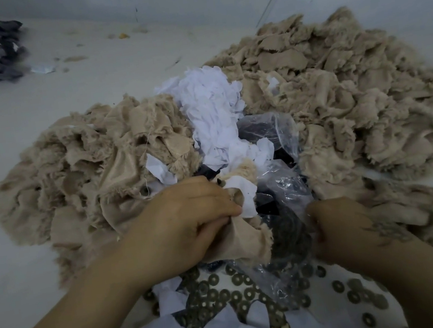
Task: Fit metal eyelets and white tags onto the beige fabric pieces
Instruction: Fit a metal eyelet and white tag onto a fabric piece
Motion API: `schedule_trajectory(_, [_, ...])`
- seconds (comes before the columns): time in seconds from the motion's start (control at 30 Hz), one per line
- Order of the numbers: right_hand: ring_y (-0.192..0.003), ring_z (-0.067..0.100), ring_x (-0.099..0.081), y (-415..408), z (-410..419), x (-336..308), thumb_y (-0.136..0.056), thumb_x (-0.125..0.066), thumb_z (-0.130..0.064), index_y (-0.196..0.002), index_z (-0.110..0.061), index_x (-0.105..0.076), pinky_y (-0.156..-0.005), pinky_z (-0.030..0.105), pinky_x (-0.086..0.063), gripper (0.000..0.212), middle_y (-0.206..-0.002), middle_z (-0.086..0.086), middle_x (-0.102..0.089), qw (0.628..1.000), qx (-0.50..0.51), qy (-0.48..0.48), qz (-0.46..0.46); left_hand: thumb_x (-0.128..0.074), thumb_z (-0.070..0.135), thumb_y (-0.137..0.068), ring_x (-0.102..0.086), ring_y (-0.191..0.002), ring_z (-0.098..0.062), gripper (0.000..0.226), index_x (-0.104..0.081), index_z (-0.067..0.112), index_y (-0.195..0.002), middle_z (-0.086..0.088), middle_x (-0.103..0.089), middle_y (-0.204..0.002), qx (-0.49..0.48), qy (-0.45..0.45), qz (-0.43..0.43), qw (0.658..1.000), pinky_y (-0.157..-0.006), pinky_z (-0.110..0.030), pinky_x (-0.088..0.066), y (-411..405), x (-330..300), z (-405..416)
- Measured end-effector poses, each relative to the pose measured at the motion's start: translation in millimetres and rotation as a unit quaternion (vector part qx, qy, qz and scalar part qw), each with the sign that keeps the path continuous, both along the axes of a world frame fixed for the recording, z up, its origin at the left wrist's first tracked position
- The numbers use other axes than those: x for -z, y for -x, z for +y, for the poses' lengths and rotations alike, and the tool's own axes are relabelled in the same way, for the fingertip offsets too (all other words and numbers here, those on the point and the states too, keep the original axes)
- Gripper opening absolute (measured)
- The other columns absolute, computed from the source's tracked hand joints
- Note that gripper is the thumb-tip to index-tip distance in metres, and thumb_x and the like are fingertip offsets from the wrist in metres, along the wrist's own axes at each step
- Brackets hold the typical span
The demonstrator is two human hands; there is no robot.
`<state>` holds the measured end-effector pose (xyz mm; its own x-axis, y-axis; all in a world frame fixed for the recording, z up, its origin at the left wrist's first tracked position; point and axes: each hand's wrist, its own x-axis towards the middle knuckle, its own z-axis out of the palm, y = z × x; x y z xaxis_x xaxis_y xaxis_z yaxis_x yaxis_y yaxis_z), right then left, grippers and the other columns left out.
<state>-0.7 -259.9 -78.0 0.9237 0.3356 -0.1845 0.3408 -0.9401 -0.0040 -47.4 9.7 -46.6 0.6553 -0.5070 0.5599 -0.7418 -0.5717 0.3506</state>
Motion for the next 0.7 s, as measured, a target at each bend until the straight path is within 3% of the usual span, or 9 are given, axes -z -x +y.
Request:
schedule_trajectory(0.13, [-0.062,0.011,-0.041,-4.7,1.0,7.8,-0.076,-0.064,-0.030,-0.064,-0.026,-0.032,-0.047,0.019,-0.026,0.034,-0.063,-0.012,-0.038,0.998,0.031,-0.034,-0.037,-0.060,0.011,-0.091,-0.069,-0.091,-0.021,0.020,-0.077,0.005,-0.099,-0.005,-0.074,-0.099,-0.005,-0.002,0.007,1.000,-0.076,-0.039,-0.057,1.1,1.0,-0.6])
schedule_trajectory(0.23, [-0.055,0.006,-0.036,-9.6,0.5,12.8,-0.079,-0.063,-0.030,-0.061,-0.028,-0.035,-0.043,0.014,-0.018,0.034,-0.059,-0.013,-0.040,0.997,0.034,-0.046,-0.058,-0.059,0.013,-0.091,-0.069,-0.092,-0.020,0.021,-0.077,0.006,-0.099,-0.004,-0.074,-0.098,-0.012,-0.008,0.009,1.000,-0.076,-0.038,-0.058,1.0,1.1,-0.4])
schedule_trajectory(0.53, [-0.056,0.008,-0.037,-19.0,-3.5,32.4,-0.081,-0.067,-0.030,-0.060,-0.025,-0.041,-0.046,0.016,-0.022,0.034,-0.057,-0.010,-0.037,0.995,0.064,-0.015,-0.079,-0.059,0.014,-0.091,-0.070,-0.094,-0.020,0.022,-0.077,0.007,-0.100,-0.004,-0.074,-0.100,-0.009,-0.009,0.023,1.000,-0.078,-0.037,-0.057,-0.5,0.5,-2.7])
schedule_trajectory(0.7, [-0.060,0.012,-0.049,-19.7,-2.7,27.8,-0.080,-0.069,-0.029,-0.066,-0.023,-0.057,-0.056,0.023,-0.042,0.019,-0.062,-0.008,-0.050,0.995,0.069,-0.025,-0.075,-0.060,0.014,-0.091,-0.069,-0.095,-0.018,0.021,-0.078,0.007,-0.100,-0.004,-0.074,-0.100,-0.011,-0.010,0.015,1.000,-0.079,-0.036,-0.057,0.4,0.6,-3.1])
